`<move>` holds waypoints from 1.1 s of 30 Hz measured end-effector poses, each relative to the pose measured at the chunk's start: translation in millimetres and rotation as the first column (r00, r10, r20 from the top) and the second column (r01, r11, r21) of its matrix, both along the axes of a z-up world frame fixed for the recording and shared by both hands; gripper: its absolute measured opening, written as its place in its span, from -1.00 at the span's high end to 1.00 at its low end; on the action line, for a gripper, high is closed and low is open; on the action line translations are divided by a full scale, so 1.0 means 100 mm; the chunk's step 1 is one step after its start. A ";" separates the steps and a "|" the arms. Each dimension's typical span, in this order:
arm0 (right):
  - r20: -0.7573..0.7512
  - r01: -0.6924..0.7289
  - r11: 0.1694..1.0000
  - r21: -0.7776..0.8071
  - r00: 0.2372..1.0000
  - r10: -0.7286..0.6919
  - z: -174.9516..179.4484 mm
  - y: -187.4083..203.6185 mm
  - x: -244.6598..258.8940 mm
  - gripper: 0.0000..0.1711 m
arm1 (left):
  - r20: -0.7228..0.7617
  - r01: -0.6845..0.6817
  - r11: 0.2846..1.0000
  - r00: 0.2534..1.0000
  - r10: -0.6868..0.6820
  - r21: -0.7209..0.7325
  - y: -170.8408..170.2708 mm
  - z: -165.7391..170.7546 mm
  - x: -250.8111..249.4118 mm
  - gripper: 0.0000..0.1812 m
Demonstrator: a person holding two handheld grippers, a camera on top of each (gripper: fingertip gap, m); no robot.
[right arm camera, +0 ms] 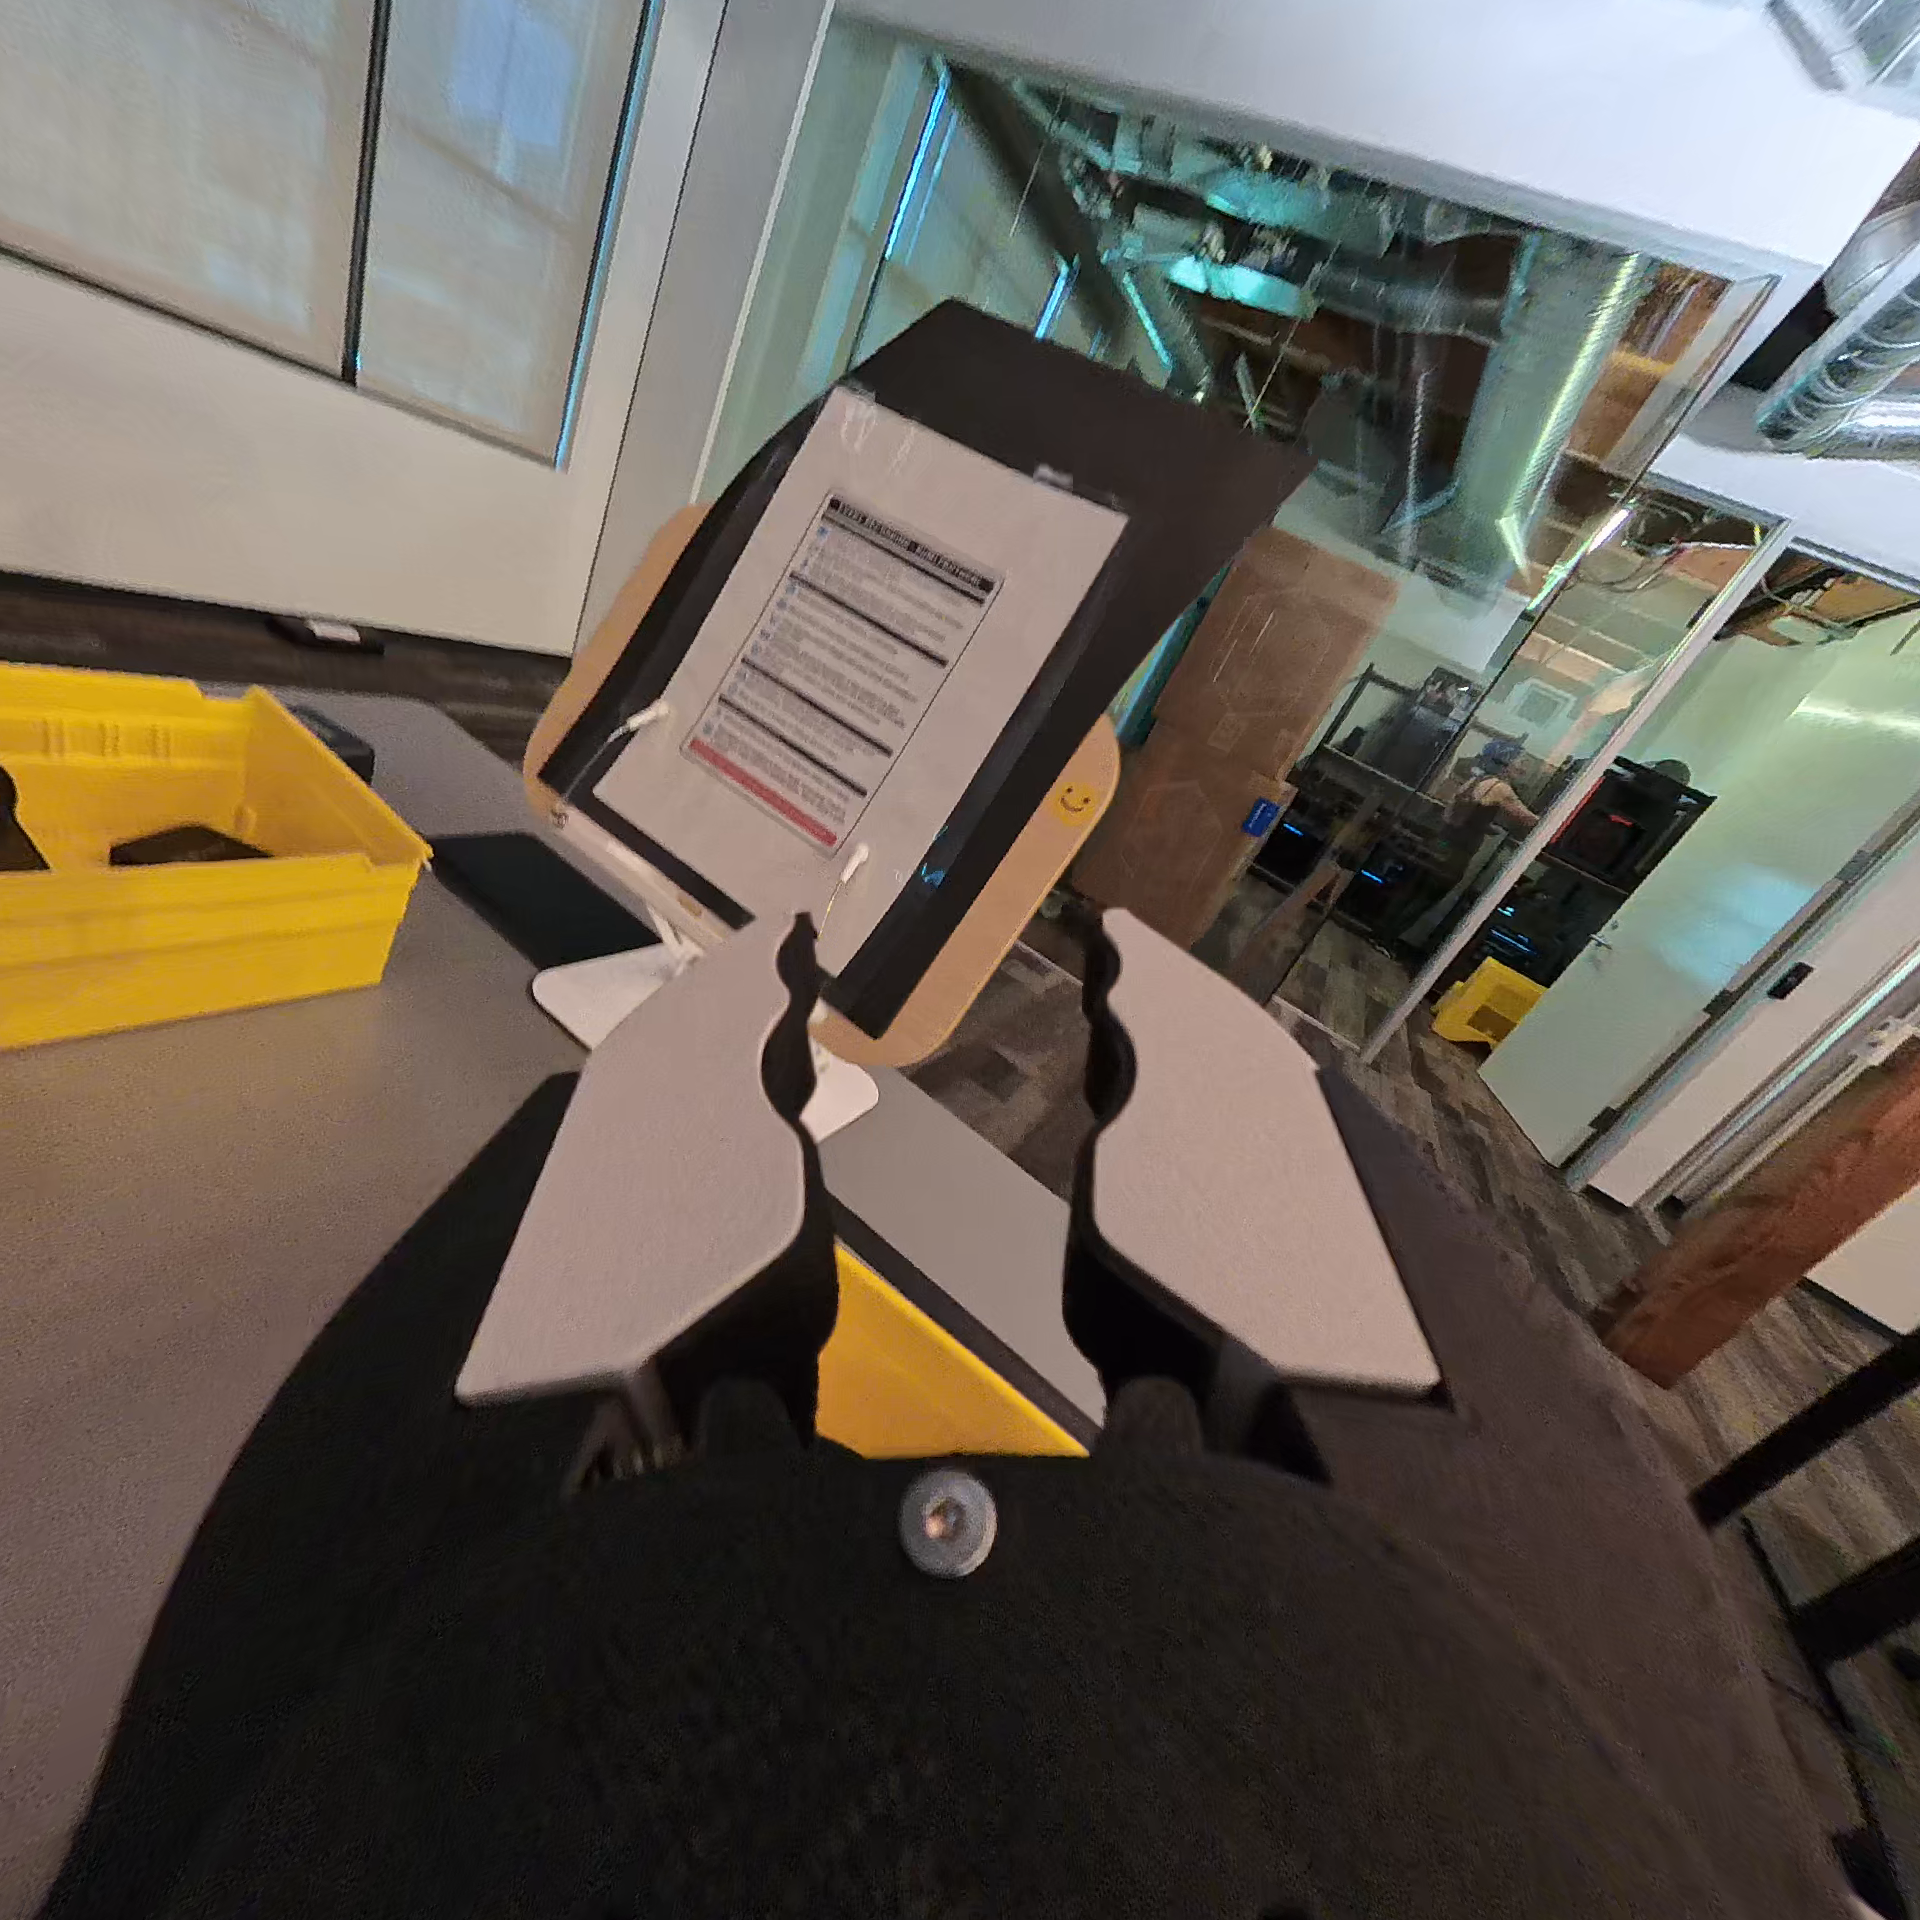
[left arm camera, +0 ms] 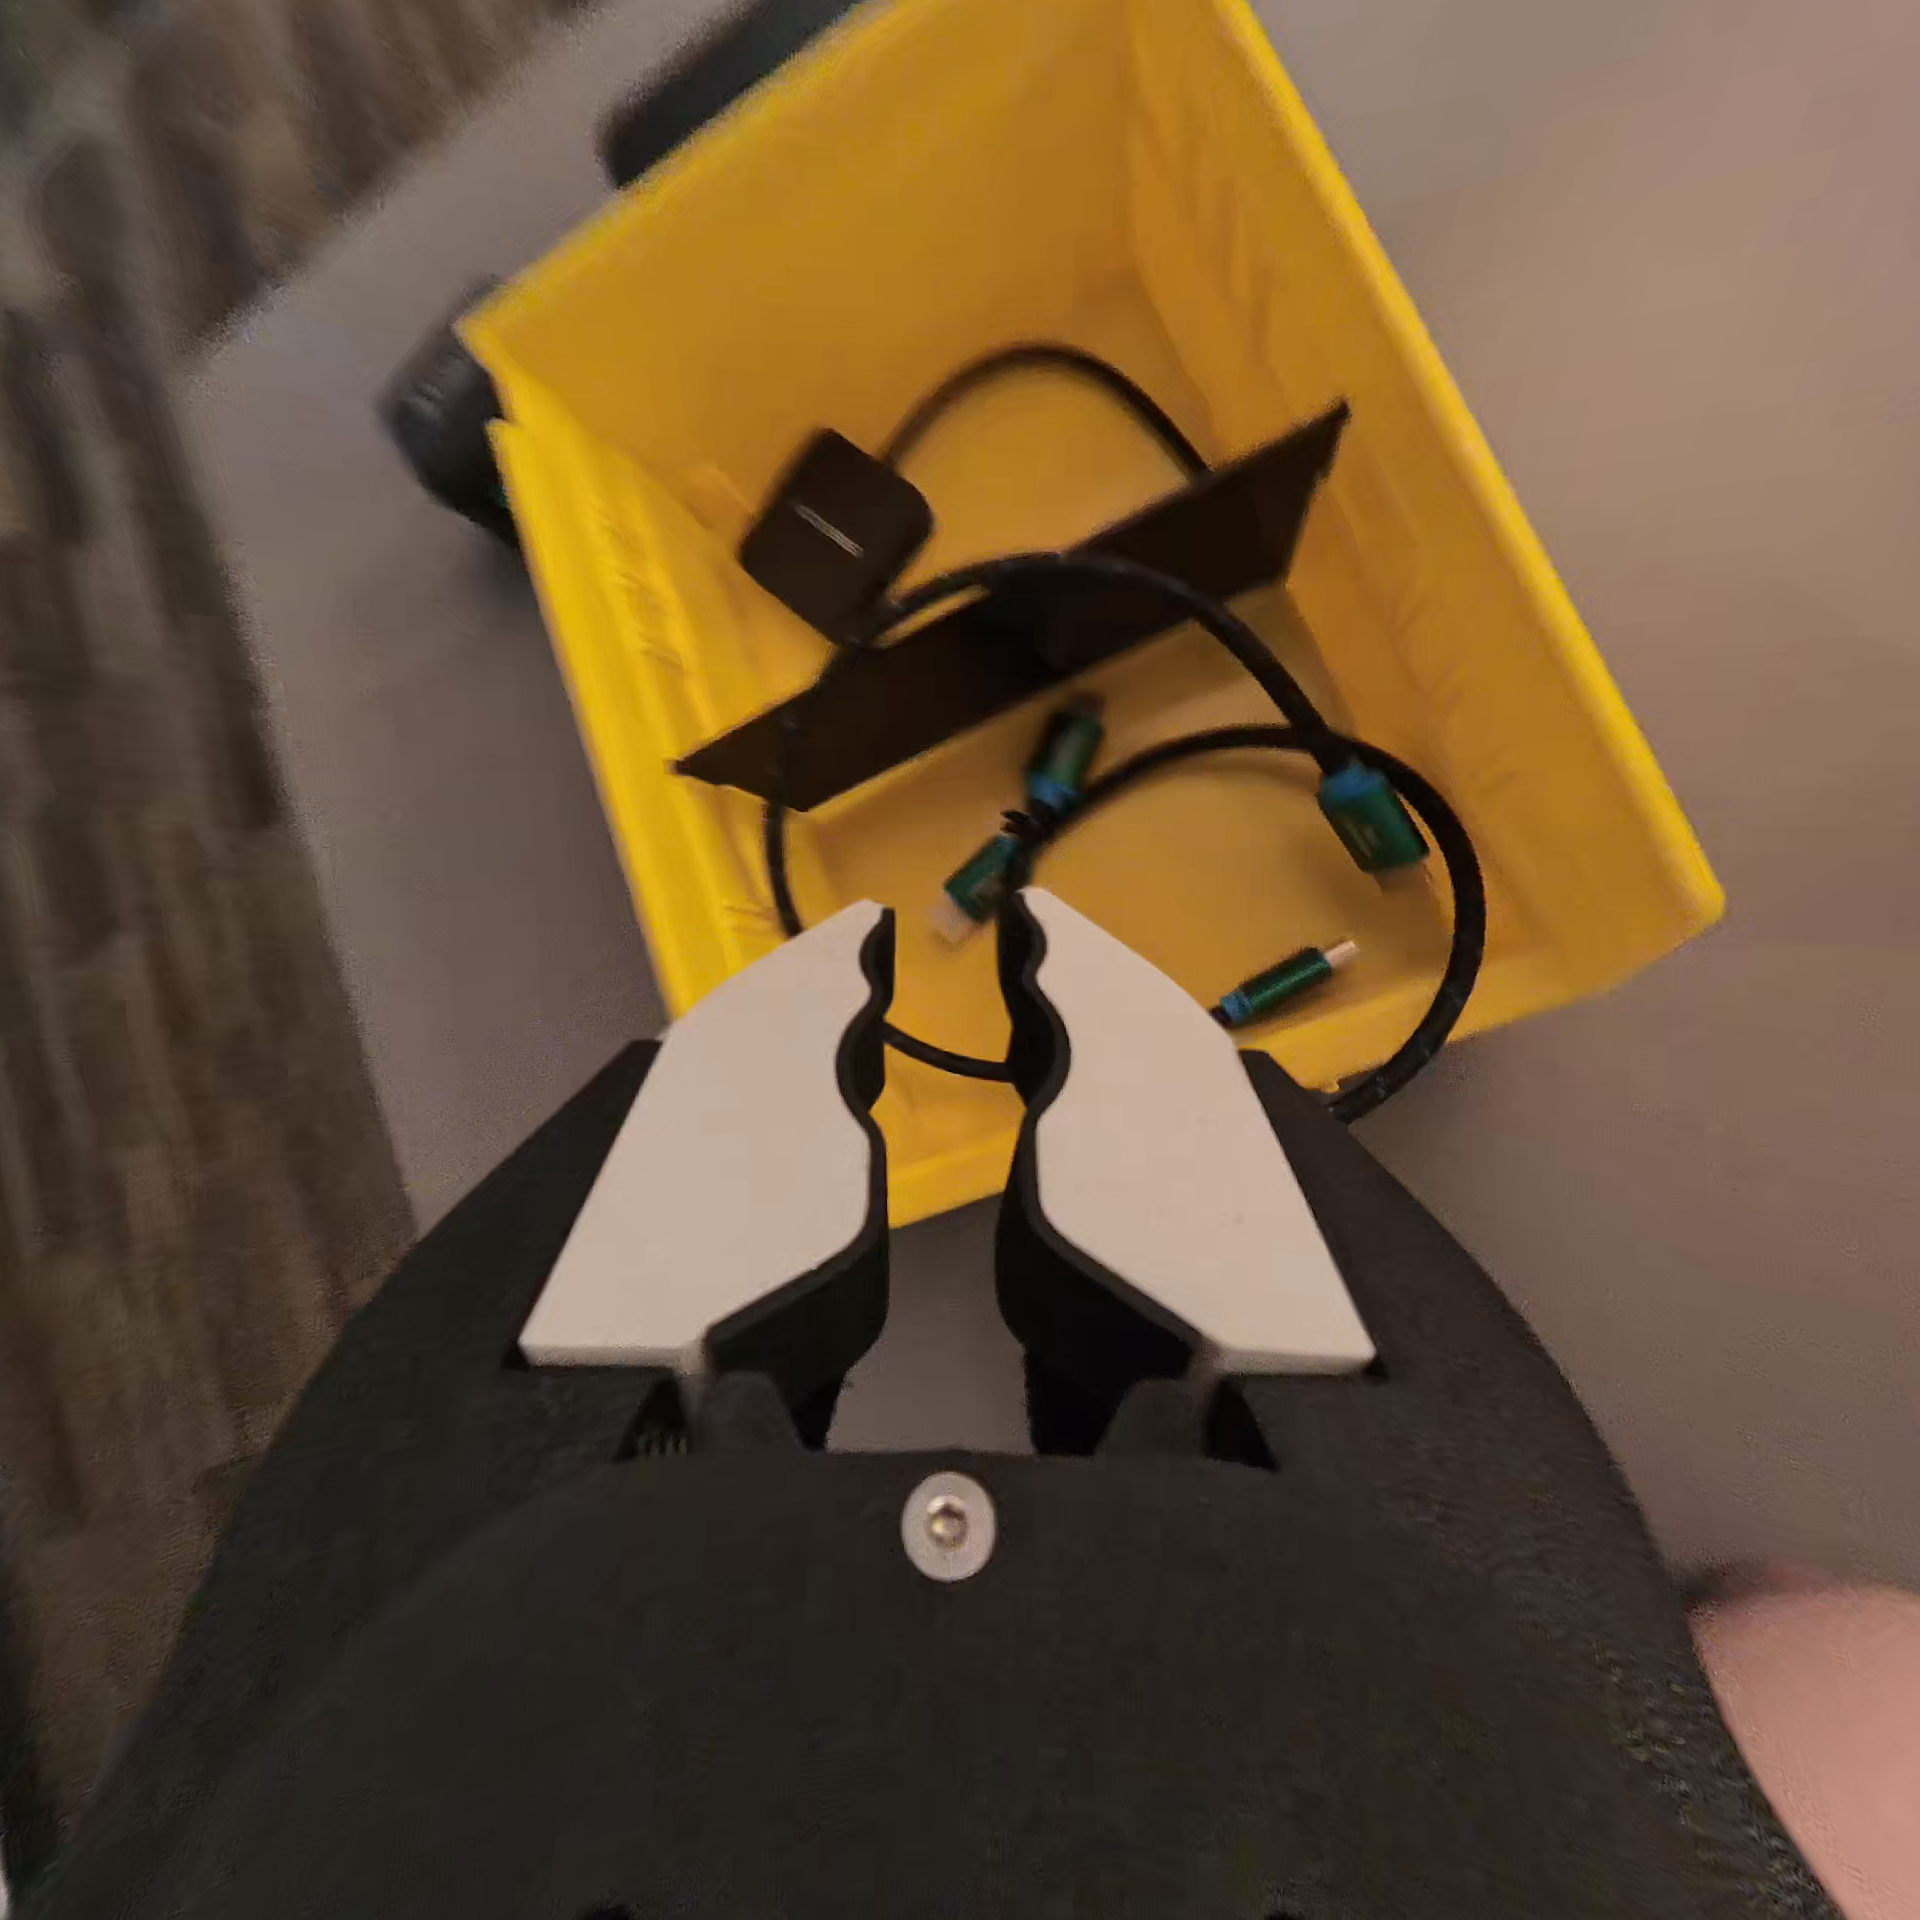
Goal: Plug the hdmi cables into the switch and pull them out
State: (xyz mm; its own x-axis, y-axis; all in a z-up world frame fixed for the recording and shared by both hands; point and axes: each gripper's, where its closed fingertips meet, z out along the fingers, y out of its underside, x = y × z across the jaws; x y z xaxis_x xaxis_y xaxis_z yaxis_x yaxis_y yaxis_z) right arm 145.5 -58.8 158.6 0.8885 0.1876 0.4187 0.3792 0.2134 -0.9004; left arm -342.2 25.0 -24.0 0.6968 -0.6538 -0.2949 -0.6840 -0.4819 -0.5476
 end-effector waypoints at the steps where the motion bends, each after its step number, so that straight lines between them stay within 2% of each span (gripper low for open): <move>1: 0.026 0.003 1.000 -0.012 1.000 -0.003 -0.04 0.03 -0.04 0.42 | -0.014 0.013 0.999 1.000 -0.013 -0.046 0.03 -0.12 0.00 0.79; 5: 0.088 0.000 0.999 -0.047 0.996 0.004 -0.17 0.13 -0.19 0.42 | -0.049 -0.032 0.977 0.999 0.022 -0.211 0.15 -0.54 -0.05 0.72; 9: 0.117 0.000 0.997 -0.074 0.993 0.009 -0.25 0.19 -0.24 0.42 | -0.067 -0.104 0.904 0.994 0.084 -0.414 0.07 -0.86 -0.10 0.65; 16: 0.128 0.003 0.995 -0.097 0.992 0.010 -0.30 0.21 -0.24 0.42 | -0.144 -0.187 0.866 0.980 0.134 -0.463 0.09 -1.04 -0.20 0.64; 20: 0.154 0.014 0.995 -0.103 0.988 0.002 -0.32 0.21 -0.24 0.42 | -0.169 -0.246 0.805 0.968 0.183 -0.539 0.02 -1.15 -0.23 0.76; 23: 0.173 0.014 0.994 -0.107 0.985 0.005 -0.33 0.20 -0.25 0.43 | -0.144 -0.250 0.793 0.968 0.204 -0.555 0.03 -1.15 -0.21 0.92; 27: 0.192 0.018 0.993 -0.115 0.981 0.005 -0.35 0.21 -0.27 0.43 | -0.142 -0.248 0.805 0.969 0.203 -0.539 0.05 -1.08 -0.22 0.93; 33: 0.235 0.020 0.993 -0.119 0.972 0.008 -0.39 0.22 -0.32 0.44 | -0.142 -0.248 0.906 0.967 0.211 -0.343 0.09 -0.61 -0.25 0.92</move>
